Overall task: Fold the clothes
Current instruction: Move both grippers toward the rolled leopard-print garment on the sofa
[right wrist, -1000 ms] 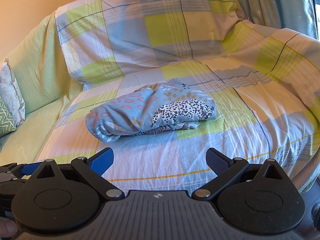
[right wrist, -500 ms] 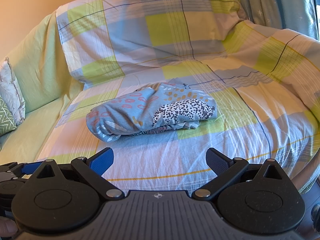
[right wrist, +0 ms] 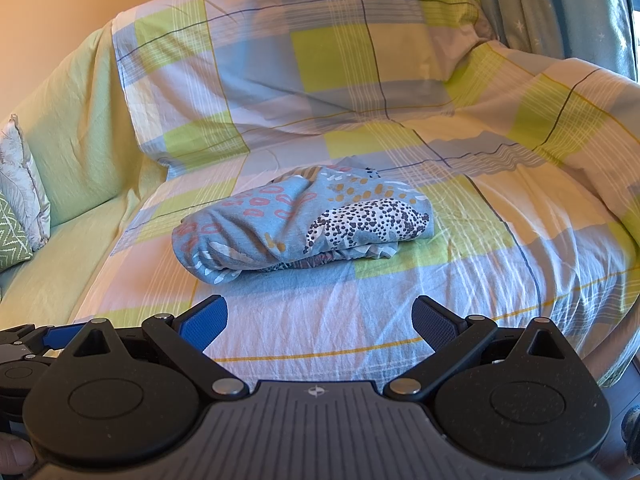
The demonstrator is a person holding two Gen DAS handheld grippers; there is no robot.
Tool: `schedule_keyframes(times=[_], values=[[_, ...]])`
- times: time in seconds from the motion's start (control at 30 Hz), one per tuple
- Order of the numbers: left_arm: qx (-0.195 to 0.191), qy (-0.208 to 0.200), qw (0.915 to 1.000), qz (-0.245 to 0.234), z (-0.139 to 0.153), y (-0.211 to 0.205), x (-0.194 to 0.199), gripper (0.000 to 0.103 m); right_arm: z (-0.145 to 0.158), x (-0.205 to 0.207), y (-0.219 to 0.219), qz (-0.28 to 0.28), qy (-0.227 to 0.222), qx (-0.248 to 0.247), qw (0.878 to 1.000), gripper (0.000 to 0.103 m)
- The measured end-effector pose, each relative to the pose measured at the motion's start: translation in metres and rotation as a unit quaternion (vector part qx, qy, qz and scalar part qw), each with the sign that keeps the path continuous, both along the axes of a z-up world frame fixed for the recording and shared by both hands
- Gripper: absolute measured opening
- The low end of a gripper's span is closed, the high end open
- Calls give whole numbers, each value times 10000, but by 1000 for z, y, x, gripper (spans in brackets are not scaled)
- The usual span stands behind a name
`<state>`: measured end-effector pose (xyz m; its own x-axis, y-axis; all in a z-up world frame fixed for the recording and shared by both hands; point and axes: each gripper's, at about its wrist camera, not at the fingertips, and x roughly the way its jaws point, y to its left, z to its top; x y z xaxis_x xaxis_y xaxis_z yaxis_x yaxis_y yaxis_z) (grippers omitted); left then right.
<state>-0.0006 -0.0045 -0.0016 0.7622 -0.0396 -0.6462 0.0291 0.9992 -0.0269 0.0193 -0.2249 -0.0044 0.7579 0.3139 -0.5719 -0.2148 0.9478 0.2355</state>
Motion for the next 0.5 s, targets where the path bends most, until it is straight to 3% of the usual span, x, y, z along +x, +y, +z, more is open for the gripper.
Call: schedule_keyframes(times=[0.5], values=[[-9,-11,10000,1,0,1,1,102,-2,4,3,-204,128,-217,9995,101]])
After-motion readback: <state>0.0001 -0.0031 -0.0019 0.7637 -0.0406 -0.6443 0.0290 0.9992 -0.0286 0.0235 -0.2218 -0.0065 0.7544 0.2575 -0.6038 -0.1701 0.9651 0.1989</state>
